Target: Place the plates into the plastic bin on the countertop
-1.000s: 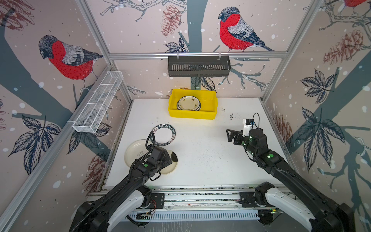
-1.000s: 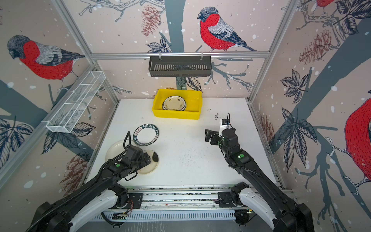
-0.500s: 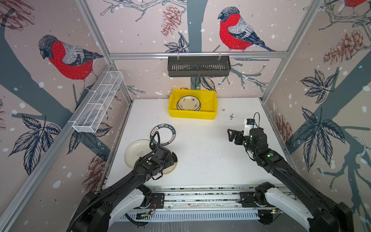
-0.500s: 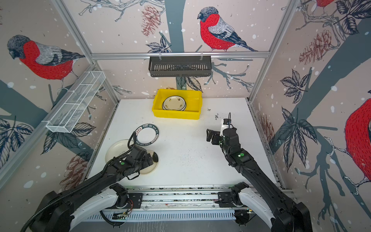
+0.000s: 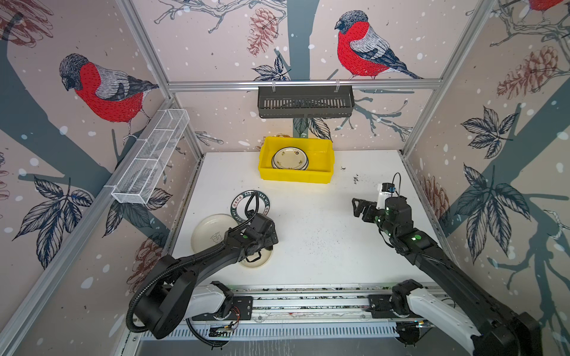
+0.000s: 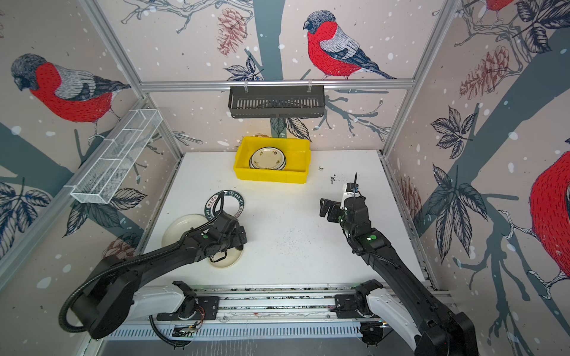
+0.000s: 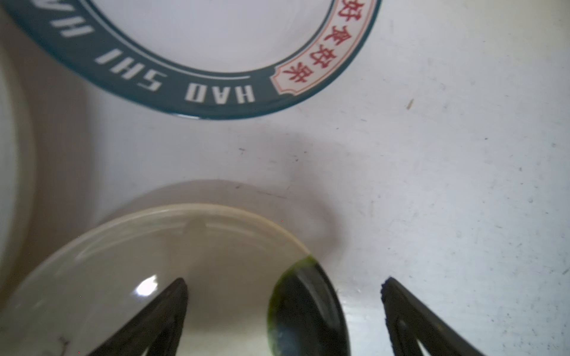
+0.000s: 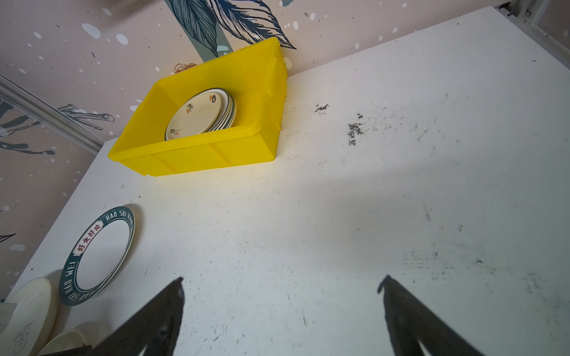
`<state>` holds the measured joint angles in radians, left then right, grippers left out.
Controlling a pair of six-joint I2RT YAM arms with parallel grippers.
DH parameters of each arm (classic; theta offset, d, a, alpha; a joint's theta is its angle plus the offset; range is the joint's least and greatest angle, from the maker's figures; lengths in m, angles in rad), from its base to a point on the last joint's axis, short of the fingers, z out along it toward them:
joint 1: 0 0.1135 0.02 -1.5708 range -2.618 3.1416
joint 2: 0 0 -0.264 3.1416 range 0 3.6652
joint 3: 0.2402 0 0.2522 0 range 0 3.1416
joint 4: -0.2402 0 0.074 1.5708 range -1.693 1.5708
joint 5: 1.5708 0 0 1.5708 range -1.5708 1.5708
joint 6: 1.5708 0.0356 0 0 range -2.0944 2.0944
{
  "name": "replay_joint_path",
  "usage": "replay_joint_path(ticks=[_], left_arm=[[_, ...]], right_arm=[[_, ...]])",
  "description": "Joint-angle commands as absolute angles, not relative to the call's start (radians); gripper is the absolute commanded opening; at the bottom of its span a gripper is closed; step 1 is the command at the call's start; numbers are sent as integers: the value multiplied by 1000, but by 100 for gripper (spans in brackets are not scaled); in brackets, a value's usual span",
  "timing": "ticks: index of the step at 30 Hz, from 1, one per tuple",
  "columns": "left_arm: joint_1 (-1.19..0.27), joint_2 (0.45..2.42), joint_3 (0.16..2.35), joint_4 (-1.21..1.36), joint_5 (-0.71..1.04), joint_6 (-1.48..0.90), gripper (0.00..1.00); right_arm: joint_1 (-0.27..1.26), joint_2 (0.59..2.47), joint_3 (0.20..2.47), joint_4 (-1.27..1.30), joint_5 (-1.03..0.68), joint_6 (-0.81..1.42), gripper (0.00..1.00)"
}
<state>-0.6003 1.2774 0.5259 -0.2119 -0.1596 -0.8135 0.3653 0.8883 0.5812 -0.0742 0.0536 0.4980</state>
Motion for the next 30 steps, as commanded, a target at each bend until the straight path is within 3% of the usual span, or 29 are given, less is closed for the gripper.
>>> replay_joint_path(ticks=[1, 19, 25, 30], left_arm=[[-613, 1324, 548, -134, -92, -803, 97], [-683, 1543, 723, 71, 18, -677, 97], [-681, 1432, 720, -43, -77, -697, 97], [-676, 1271, 684, -251, -220, -759, 95]], right_arm=[[361, 882, 580, -72, 59, 511, 100], [339, 853, 568, -115, 164, 535, 100], [337, 850, 570, -100, 107, 529, 100], [340, 842, 562, -25, -61, 491, 100]])
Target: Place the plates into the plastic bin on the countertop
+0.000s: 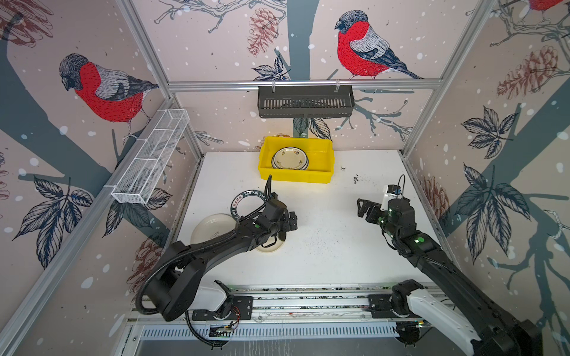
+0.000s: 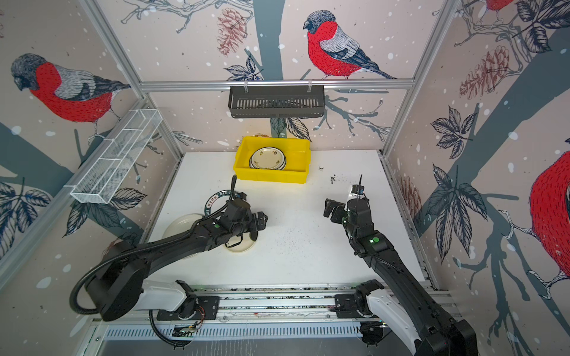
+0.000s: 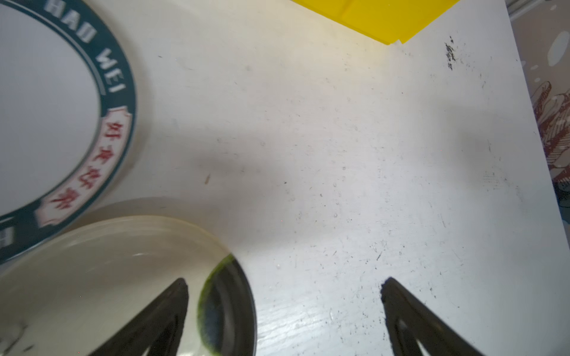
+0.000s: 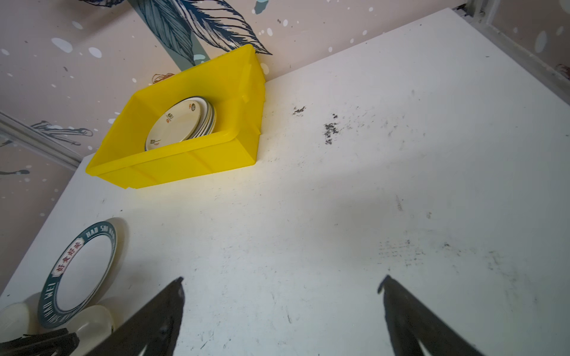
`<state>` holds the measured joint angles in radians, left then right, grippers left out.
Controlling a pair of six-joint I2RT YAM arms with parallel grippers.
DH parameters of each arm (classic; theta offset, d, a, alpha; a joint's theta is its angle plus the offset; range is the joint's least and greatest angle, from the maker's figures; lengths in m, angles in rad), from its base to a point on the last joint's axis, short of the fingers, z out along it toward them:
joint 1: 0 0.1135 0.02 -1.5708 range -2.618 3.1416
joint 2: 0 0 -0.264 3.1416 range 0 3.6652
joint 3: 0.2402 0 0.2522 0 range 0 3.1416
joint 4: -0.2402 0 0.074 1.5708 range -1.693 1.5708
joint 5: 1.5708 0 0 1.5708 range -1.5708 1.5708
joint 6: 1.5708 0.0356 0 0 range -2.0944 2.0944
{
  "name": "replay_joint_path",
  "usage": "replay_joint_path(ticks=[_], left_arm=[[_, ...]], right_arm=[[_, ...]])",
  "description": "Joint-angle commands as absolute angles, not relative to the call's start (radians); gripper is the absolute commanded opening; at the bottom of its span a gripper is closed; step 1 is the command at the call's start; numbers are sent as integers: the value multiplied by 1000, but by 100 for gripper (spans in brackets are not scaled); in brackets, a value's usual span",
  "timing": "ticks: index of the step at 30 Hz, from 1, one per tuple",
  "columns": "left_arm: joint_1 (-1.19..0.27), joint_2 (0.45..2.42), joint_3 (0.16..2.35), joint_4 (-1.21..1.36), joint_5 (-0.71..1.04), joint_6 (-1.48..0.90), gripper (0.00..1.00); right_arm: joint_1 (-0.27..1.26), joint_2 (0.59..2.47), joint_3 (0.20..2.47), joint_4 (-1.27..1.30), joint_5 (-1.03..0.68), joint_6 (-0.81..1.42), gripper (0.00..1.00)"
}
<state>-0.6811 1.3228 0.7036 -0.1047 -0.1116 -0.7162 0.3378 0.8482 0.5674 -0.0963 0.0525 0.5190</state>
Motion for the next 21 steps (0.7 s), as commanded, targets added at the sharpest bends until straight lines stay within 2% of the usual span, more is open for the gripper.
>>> replay_joint_path(ticks=[1, 5, 8, 12, 15, 21], left_arm=[[-675, 1234, 665, -286, -253, -784, 93], [-625, 1075, 548, -336, -293, -838, 87], [-526, 944, 455, -294, -166, -836, 77], [-436, 795, 363, -281, -107, -856, 71], [-386, 773, 337, -285, -62, -850, 64], [-369, 893, 312, -206, 9, -842, 64]], right_arm=[[340, 840, 558, -2, -102, 478, 100], [344, 817, 540, 62, -170, 455, 100], [347, 804, 523, 112, -215, 444, 100], [348, 814, 525, 127, -240, 446, 100], [348, 824, 529, 120, -234, 452, 100], [350, 825, 523, 119, -222, 470, 100]])
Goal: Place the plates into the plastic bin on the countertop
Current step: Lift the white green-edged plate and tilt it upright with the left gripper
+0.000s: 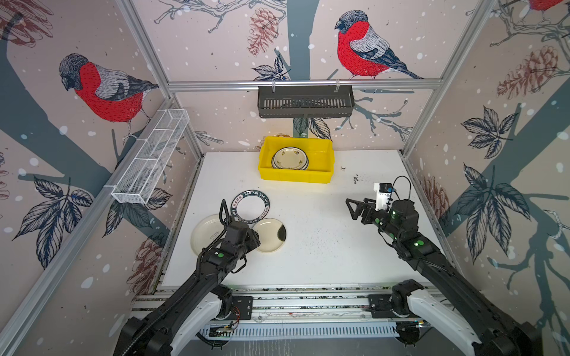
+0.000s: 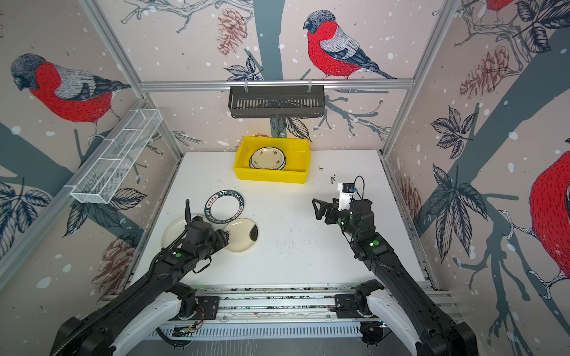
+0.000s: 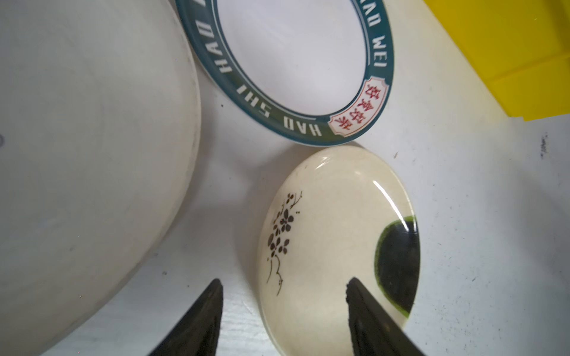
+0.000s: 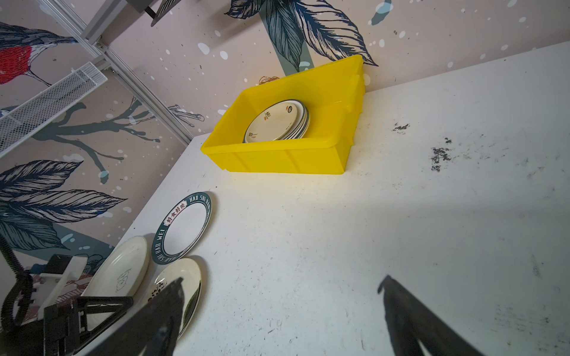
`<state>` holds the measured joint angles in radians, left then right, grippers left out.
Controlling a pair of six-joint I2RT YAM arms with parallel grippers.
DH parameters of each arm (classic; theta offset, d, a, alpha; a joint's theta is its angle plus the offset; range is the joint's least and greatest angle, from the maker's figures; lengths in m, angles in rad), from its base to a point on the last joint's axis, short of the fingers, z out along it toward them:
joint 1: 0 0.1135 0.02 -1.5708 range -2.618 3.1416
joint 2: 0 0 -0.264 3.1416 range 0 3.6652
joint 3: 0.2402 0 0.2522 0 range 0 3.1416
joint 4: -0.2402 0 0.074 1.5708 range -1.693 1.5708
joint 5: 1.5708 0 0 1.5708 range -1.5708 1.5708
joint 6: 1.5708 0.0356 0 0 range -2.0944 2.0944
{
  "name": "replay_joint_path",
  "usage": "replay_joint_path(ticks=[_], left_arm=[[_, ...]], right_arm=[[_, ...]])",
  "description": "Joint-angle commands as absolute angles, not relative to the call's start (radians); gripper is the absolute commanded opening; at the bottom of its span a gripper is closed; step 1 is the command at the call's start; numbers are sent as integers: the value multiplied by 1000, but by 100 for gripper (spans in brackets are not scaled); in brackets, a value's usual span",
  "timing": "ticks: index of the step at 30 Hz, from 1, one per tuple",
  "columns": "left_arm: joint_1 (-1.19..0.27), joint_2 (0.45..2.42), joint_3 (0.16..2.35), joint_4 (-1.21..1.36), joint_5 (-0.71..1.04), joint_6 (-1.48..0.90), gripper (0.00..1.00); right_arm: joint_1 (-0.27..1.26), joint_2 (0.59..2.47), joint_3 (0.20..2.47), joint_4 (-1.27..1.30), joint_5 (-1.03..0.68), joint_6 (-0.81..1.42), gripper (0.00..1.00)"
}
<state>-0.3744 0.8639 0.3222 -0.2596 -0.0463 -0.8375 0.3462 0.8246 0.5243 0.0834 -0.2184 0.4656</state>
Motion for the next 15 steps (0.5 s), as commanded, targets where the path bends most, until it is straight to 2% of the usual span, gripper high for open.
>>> replay_joint_path(ticks=[1, 10, 13, 15], left_arm=[[-367, 917, 306, -180, 26, -844, 63], [-364, 989, 299, -91, 52, -836, 54], [-362, 989, 289, -75, 47, -830, 46], [-357, 985, 276, -58, 39, -835, 46]], right_arm=[[350, 824, 525, 113, -217, 471, 100], [351, 810, 512, 100, -202, 499, 100], [350, 812, 506, 103, -200, 508, 100], [350, 815, 509, 99, -195, 509, 100]])
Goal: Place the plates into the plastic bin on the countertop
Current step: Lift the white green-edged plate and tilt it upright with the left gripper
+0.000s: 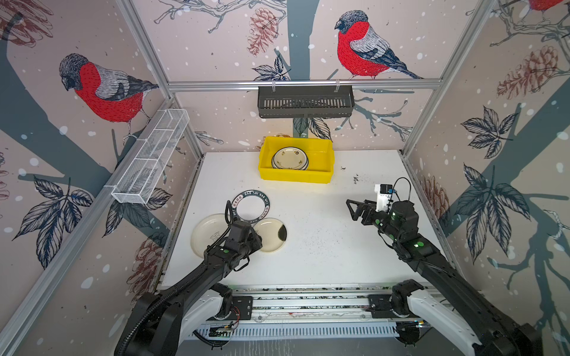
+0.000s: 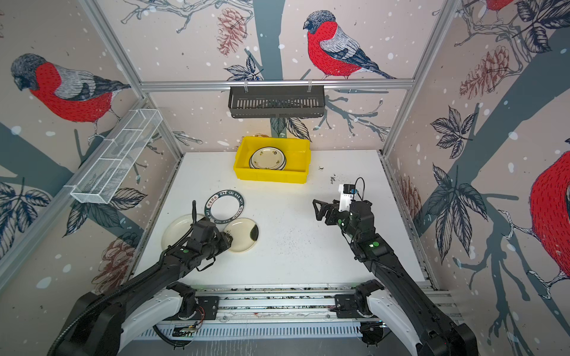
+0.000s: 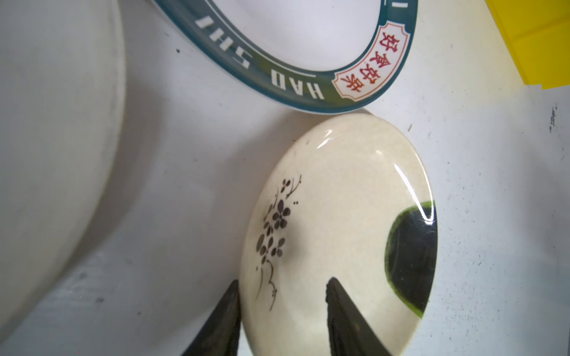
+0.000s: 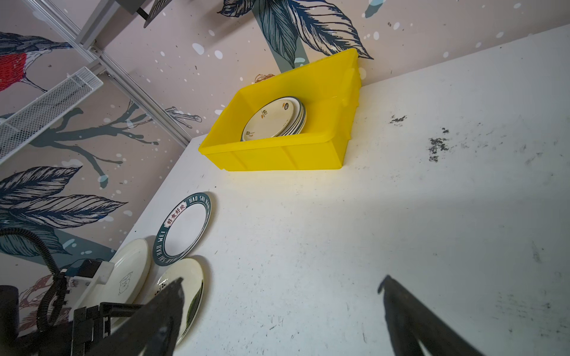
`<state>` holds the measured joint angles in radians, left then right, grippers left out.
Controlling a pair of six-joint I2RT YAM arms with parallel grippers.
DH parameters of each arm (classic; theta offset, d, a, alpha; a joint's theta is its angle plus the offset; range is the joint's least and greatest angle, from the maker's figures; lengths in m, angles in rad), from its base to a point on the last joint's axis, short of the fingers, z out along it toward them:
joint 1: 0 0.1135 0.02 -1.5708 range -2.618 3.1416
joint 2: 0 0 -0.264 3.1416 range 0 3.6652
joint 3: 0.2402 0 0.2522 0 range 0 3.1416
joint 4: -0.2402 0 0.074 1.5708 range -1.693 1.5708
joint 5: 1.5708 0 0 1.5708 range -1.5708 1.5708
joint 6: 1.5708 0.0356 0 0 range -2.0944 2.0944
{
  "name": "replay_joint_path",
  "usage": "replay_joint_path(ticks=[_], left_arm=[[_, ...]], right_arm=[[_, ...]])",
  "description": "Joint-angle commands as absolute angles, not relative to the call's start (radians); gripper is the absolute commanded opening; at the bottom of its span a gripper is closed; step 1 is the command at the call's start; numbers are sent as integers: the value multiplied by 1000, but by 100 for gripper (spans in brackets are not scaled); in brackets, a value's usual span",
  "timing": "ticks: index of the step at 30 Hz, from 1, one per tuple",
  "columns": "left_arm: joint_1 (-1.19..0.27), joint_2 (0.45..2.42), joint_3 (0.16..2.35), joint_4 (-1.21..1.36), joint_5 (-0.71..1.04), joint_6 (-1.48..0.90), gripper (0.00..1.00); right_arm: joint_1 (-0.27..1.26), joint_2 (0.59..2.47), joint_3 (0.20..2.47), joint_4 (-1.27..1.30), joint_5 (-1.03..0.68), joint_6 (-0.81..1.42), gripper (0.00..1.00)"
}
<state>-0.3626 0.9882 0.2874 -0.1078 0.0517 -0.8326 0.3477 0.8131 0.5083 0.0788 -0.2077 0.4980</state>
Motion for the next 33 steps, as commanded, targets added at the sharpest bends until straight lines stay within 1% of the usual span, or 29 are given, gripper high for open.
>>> replay_joint_path(ticks=[1, 10, 11, 13, 14, 18, 20, 23, 24, 26, 28, 29, 31, 33], left_arm=[[-352, 983, 268, -49, 42, -836, 46], [-315, 1033, 264, -10, 69, -813, 47], [-315, 1040, 262, 1, 74, -814, 46], [-314, 1056, 262, 20, 84, -812, 37], [-314, 1065, 264, 28, 87, -809, 35], [-312, 1096, 269, 48, 89, -798, 34], [-312, 1115, 270, 59, 86, -788, 31], [-311, 1145, 274, 75, 95, -779, 29], [-312, 1159, 279, 79, 102, -776, 27], [-313, 1182, 295, 76, 116, -765, 21], [-313, 1208, 315, 67, 133, -743, 18], [-313, 1219, 320, 73, 142, -735, 14], [-312, 1241, 322, 93, 157, -734, 12], [-312, 1261, 326, 108, 170, -734, 12]], right_arm=[[351, 816, 509, 97, -194, 510, 100], [350, 824, 511, 110, -188, 531, 100], [351, 827, 509, 114, -195, 532, 100], [350, 834, 509, 119, -202, 539, 100], [351, 837, 511, 120, -206, 541, 100], [352, 845, 512, 120, -209, 546, 100], [354, 847, 511, 122, -208, 551, 100], [352, 850, 508, 127, -213, 557, 100], [353, 852, 506, 129, -216, 557, 100], [354, 857, 505, 134, -228, 561, 100], [354, 866, 504, 140, -240, 564, 100], [353, 871, 505, 141, -242, 567, 100], [354, 882, 507, 141, -249, 572, 100], [353, 891, 509, 140, -255, 575, 100]])
